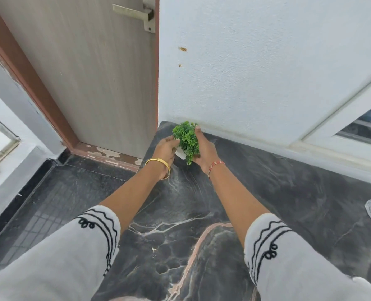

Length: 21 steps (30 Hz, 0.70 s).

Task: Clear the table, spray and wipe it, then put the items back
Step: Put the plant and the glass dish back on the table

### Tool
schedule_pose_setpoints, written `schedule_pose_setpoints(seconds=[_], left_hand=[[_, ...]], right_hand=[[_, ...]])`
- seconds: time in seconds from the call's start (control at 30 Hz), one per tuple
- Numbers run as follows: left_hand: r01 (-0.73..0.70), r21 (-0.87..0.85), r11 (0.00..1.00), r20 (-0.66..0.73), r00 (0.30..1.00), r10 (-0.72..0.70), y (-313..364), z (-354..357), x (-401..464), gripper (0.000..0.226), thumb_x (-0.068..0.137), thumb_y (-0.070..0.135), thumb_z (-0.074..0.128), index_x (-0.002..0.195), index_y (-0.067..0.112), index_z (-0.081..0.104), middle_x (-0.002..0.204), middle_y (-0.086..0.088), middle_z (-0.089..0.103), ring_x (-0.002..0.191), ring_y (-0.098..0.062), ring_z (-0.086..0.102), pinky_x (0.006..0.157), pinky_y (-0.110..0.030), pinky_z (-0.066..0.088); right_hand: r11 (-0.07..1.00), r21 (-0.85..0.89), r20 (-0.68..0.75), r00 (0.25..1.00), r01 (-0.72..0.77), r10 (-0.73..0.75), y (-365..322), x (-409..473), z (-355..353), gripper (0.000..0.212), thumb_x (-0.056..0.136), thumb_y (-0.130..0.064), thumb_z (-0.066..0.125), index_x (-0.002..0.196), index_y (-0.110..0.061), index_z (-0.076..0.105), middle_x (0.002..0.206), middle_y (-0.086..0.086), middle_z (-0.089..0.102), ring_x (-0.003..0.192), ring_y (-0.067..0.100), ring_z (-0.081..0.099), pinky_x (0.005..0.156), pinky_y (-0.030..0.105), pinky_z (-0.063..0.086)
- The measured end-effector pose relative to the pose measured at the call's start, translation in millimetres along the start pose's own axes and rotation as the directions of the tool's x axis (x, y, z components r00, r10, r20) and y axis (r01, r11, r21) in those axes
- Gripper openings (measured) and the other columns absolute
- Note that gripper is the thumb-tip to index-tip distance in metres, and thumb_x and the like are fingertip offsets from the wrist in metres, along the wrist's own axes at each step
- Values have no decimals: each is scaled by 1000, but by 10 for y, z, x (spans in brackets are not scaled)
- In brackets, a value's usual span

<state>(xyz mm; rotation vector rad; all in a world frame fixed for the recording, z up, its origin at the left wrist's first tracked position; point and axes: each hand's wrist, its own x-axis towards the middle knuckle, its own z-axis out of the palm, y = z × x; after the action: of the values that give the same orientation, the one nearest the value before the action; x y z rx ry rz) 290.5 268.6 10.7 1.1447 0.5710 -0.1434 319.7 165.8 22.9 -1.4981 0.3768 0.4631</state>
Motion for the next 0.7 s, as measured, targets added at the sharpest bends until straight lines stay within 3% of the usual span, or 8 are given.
schedule_pose_setpoints(seconds=[0.1,0.2,0.27,0.33,0.4,0.53,0.63,0.7], left_hand=[[-5,24,1000,3,1000,5,31,-41,52,43,92,5,47,134,6,37,90,3,55,84,-6,52,73,-16,40],[-27,68,997,-26,999,29,28,-65,41,44,91,6,49,133,5,38,102,-1,56,102,-14,53,92,-23,40],[-49,144,988,-74,995,60,-10,-63,4,43,89,12,53,130,8,42,116,-6,56,117,-20,50,102,-30,37],[-72,245,967,-109,989,101,-42,-35,-98,42,90,16,53,130,10,44,128,-9,52,123,-23,47,100,-30,35],[-78,328,941,-127,984,126,-88,11,-246,45,91,17,52,134,10,41,136,-9,46,124,-25,44,94,-28,34],[-109,373,921,-159,971,179,-207,120,-537,47,90,17,52,135,10,39,141,-10,43,127,-27,43,102,-33,33],[-119,407,906,-181,961,207,-300,230,-793,45,90,20,54,132,11,42,139,-10,47,125,-28,46,100,-33,35],[-117,416,902,-175,963,206,-373,315,-986,49,90,22,54,135,12,40,143,-10,42,129,-27,42,105,-35,33]], right_hand=[[1000,-19,-1,1000,8,-8,-4,46,9,40,84,-58,55,85,-19,65,110,10,68,106,26,63,95,45,51],[1000,-27,10,1000,15,-15,-15,26,-10,53,84,-60,54,107,-14,64,118,11,66,103,24,63,95,45,51],[997,-73,-29,999,36,-38,-17,-25,-48,61,86,-58,51,112,-4,62,105,13,67,79,19,58,93,42,52],[984,-165,-68,995,64,-76,-34,-104,-116,62,89,-57,48,90,3,65,65,-4,50,55,13,35,71,30,47],[955,-278,-69,989,103,-127,-64,-227,-208,56,92,-56,42,58,-11,47,55,-1,36,49,13,28,57,25,30],[894,-407,-40,974,189,-224,-85,-478,-457,57,95,-52,37,68,-7,57,71,7,47,63,18,41,77,36,39],[884,-421,-45,968,205,-246,-39,-720,-687,53,94,-52,39,54,-19,27,56,-2,26,54,14,26,73,33,32],[864,-460,-44,966,205,-253,8,-912,-872,53,94,-52,38,55,-19,21,56,-3,22,53,13,22,66,30,29]])
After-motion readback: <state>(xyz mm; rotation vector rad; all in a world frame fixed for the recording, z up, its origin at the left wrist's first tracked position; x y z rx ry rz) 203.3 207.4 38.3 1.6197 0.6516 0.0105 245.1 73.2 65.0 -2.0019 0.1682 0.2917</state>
